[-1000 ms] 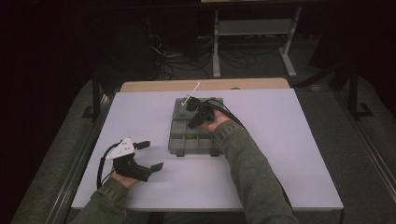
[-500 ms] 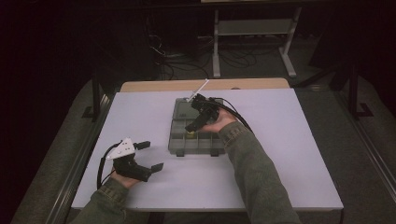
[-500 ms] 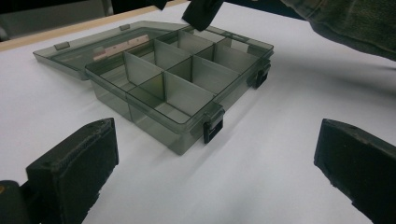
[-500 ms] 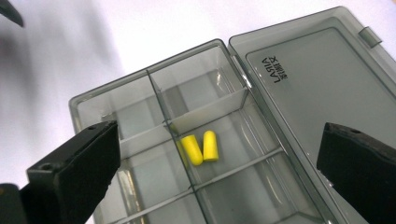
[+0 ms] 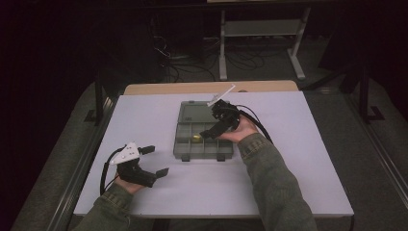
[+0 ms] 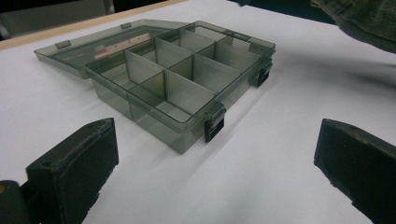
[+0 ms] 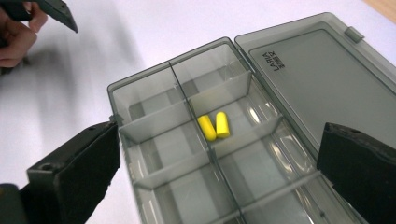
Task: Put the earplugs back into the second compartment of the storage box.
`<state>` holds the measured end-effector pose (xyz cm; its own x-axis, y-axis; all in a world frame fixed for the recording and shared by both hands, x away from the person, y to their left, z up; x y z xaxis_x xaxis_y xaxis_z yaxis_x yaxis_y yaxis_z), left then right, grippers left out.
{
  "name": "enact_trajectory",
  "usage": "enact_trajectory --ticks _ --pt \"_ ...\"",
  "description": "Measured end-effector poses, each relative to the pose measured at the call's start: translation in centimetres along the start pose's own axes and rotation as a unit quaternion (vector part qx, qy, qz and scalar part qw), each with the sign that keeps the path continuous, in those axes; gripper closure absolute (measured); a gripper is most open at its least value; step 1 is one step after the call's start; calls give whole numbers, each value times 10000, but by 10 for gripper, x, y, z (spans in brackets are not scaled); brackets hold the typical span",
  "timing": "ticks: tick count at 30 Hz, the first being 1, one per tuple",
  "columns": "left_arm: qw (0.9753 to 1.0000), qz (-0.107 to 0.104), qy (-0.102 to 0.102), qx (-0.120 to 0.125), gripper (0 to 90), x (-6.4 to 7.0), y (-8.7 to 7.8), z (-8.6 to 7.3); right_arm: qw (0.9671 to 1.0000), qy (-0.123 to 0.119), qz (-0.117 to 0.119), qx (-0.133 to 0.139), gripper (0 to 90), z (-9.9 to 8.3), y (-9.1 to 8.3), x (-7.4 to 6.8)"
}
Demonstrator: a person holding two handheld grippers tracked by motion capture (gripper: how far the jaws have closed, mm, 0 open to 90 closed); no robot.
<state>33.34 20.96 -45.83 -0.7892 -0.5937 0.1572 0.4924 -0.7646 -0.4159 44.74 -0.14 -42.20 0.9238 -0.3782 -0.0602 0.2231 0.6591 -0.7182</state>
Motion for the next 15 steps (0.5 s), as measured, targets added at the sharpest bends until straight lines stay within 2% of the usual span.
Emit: enact_trajectory --ticks 7,15 --pt "10000 9 -18 -9 0 0 1 0 9996 70 -246 154 0 -22 -23 -3" --pt "10000 12 7 -24 0 0 1 0 9983 263 -381 365 0 -50 -36 -6"
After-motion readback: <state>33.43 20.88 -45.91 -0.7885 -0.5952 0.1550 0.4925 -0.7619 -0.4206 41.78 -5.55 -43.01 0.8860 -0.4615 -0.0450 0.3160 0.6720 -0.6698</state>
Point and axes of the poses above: each handheld gripper's, and its own axes: y roughly forward along the jaws, z roughly out of its top, x roughly to its right, the point moved 8 cm from there along y, roughly forward along the jaws, and after that the axes turned 6 degrees about -y, right-handed, at the moved point
